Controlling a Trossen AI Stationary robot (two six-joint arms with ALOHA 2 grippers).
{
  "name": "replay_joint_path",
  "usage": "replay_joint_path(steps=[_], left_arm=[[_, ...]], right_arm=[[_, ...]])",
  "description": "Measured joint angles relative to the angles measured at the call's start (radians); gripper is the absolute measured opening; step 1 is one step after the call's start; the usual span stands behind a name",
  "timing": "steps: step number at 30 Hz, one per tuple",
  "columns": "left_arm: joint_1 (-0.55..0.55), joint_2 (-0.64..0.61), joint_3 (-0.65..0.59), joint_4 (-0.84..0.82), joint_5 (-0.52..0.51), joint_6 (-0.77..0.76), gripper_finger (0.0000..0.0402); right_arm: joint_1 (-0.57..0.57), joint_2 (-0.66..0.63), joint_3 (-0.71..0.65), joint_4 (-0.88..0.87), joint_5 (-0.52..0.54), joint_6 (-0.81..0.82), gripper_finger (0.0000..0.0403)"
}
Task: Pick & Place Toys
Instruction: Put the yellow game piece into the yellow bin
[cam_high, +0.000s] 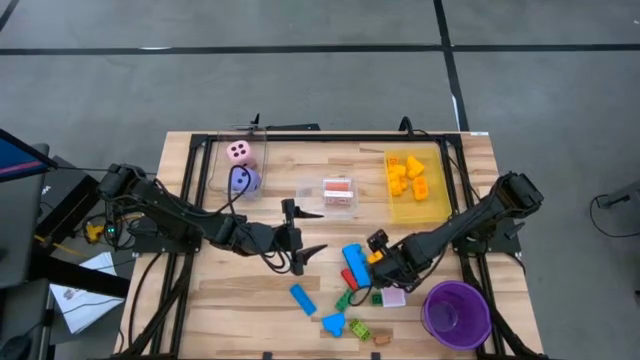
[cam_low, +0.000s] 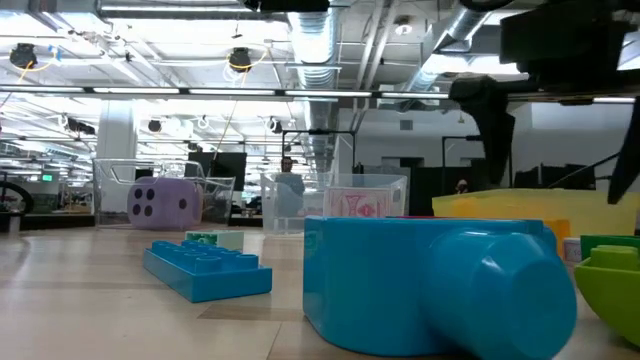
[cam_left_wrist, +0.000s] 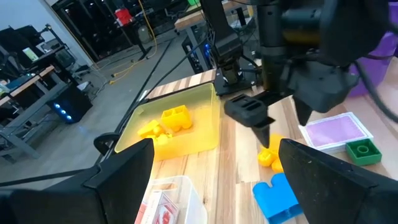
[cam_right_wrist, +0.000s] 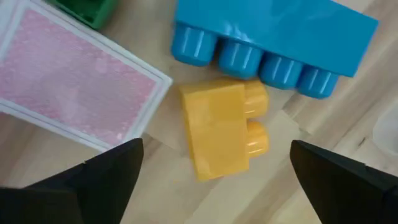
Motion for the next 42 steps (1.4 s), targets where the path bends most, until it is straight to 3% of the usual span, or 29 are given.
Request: replay_joint_path(steps=[12,23,42], left_arm=[[-0.001,0.000,0.000,0.000,0.000,0.000,0.0342],[-0.001,0.000,0.000,0.000,0.001,0.000,0.0342],[-0.001,0.000,0.000,0.000,0.001,0.000,0.0342]], right_arm=[[-0.065,0.000,-0.002,0.029,-0.002,-0.061,0.0386],[-0.068,0.000,-0.086,0.107,-0.027,-0.097,0.0386],[-0.140,0.000,-0.146,0.173,-0.133,-0.120,0.0386]])
